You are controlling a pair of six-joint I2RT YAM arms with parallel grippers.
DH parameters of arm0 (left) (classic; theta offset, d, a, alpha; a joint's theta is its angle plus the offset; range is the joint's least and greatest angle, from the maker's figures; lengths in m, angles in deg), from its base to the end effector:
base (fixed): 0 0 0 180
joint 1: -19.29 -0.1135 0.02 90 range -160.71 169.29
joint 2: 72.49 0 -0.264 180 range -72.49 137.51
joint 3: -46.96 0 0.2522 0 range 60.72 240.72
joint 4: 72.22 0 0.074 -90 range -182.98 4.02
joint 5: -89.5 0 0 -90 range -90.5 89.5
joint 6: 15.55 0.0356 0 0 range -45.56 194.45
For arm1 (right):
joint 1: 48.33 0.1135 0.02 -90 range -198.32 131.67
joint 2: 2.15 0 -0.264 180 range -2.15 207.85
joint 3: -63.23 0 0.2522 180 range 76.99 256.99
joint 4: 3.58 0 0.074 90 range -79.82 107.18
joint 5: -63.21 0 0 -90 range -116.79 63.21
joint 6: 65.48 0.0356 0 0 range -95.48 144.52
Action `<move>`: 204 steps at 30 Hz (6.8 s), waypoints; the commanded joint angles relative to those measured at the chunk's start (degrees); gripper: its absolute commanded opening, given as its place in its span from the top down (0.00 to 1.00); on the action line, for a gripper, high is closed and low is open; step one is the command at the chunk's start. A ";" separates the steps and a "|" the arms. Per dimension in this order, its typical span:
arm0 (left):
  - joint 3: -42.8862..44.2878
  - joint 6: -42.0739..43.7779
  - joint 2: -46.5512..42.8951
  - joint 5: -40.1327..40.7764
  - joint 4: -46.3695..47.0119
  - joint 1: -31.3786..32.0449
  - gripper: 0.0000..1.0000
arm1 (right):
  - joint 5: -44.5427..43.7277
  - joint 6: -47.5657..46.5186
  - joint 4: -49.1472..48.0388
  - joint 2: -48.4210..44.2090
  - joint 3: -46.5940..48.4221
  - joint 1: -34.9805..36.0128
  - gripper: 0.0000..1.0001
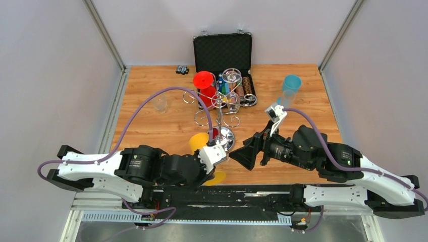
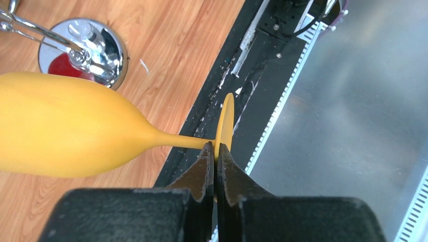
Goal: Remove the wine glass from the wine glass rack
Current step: Place the wine glass at the center of the board.
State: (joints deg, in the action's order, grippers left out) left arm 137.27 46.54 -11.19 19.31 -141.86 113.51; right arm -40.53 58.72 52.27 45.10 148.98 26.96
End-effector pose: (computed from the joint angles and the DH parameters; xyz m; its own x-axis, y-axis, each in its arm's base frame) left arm -0.0023 -0.1957 0.3974 -0.4057 0.4862 -0.7740 0.8683 0.4695 -0.1602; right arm 0.0442 0.1350 0.4320 -0.5584 0.0233 -0.8293 -0.6869 0.5475 0.4779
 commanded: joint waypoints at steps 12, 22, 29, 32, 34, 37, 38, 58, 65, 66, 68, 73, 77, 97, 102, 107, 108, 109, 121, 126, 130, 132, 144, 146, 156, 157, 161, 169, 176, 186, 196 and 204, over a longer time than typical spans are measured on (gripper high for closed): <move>11.28 7.01 3.36 7.13 5.74 10.53 1.00 | 8.21 5.90 0.69 -0.80 1.57 -0.15 0.18; 15.45 17.04 3.63 10.64 9.09 13.61 1.00 | 8.26 7.46 0.42 0.56 5.91 -0.14 0.19; 14.42 25.18 1.34 12.86 13.52 13.80 1.00 | 8.43 9.83 -0.41 1.47 8.70 -0.14 0.19; 11.66 29.25 -1.38 12.35 17.68 13.81 1.00 | 8.03 10.33 -0.79 2.11 9.54 -0.14 0.19; 8.73 31.87 -3.52 12.41 20.52 13.80 1.00 | 8.13 10.61 -1.24 2.74 10.08 -0.14 0.19; 6.37 35.00 -7.19 11.65 24.46 13.80 1.00 | 7.60 10.69 -2.01 3.93 11.00 -0.14 0.19; 5.33 36.00 -7.88 10.93 25.18 13.85 1.00 | 7.32 10.82 -2.31 4.30 11.31 -0.14 0.19; -1.15 45.51 -12.83 5.96 33.65 13.80 1.00 | 9.40 14.33 -16.44 8.62 8.60 -0.14 0.25; -3.54 48.88 -13.24 6.63 37.62 13.80 1.00 | 9.82 15.67 -20.05 7.95 5.77 -0.16 0.33; -3.70 49.25 -13.18 6.51 37.87 13.80 1.00 | 9.91 15.71 -20.48 7.94 5.49 -0.14 0.34; -4.29 50.55 -13.22 6.41 39.05 13.80 1.00 | 9.87 16.00 -21.26 8.04 5.05 -0.19 0.37; -5.17 52.51 -13.07 7.35 41.45 13.80 1.00 | 10.00 16.35 -22.93 7.96 4.12 -0.23 0.47; -6.02 53.36 -13.28 8.24 43.48 13.80 1.00 | 9.96 16.65 -24.07 7.40 2.96 -0.23 0.63; -11.37 51.93 -14.85 11.03 47.22 13.81 0.39 | 9.46 12.51 -26.08 3.54 0.25 -0.57 1.00; -11.27 50.64 -15.34 12.26 47.33 13.80 0.20 | 9.27 6.98 -25.89 1.03 -0.30 -0.63 1.00; -11.59 48.95 -15.85 14.24 48.67 13.81 0.00 | 6.30 -1.23 -22.85 -1.94 -0.77 -0.67 1.00; -11.60 48.84 -15.75 14.91 48.71 13.80 0.00 | 5.90 -2.96 -22.37 -2.55 -0.90 -0.65 1.00; -11.47 48.47 -15.63 15.35 48.77 13.80 0.00 | 5.46 -4.88 -21.75 -3.08 -0.97 -0.66 1.00; -1.11 35.97 -12.10 11.48 37.51 3.95 0.00 | -2.42 -28.18 -18.37 -3.73 -2.16 -0.71 1.00; 1.38 31.81 -12.12 6.77 35.19 0.23 0.00 | -5.64 -39.12 -18.35 -1.88 -2.98 -0.67 1.00; 4.26 27.81 -11.60 2.15 31.85 -4.71 0.00 | -6.26 -46.11 -18.77 -1.38 -3.21 -0.68 1.00; 5.75 25.47 -11.25 -0.59 30.22 -7.12 0.00 | -7.46 -49.65 -19.24 -1.20 -3.32 -0.67 1.00; 12.96 14.73 -8.49 -15.27 22.80 -25.55 0.00 | -10.26 -70.98 -23.98 -3.85 -9.41 -0.67 1.00; 13.93 13.33 -7.69 -16.74 21.62 -28.50 0.00 | -10.34 -74.35 -25.03 -4.47 -10.99 -0.67 1.00; 13.84 5.03 -4.80 -34.18 20.47 -45.32 0.03 | -10.08 -80.51 -27.49 -4.85 -12.83 -0.67 1.00; 13.68 4.78 -4.74 -34.56 20.42 -46.00 0.03 | -10.20 -80.85 -27.53 -4.66 -12.53 -0.67 1.00; 13.92 4.56 -4.07 -36.17 19.42 -47.11 0.03 | -10.33 -82.50 -27.49 -3.32 -11.73 -0.58 1.00; 14.41 5.55 -2.22 -38.00 16.06 -47.76 0.06 | -10.89 -84.74 -27.67 -0.43 -10.08 -0.58 1.00; 15.48 6.46 -1.19 -38.19 12.70 -47.96 0.18 | -10.94 -85.75 -28.02 0.98 -9.67 -0.58 1.00; 16.66 7.42 -1.36 -39.52 11.29 -48.16 0.46 | -13.01 -87.43 -28.63 1.51 -10.37 -0.58 1.00; 16.28 6.94 -0.84 -41.85 12.39 -48.16 0.81 | -13.09 -87.49 -28.95 1.36 -10.12 -0.06 1.00; 16.36 6.52 -1.89 -39.00 13.07 -48.16 1.00 | -13.18 -87.32 -29.16 1.17 -9.63 0.10 0.90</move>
State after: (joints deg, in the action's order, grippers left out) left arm 151.96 53.10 -11.94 -19.66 -130.69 65.14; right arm -52.86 -28.55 26.54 46.85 136.65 26.76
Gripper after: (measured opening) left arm 0.010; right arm 0.082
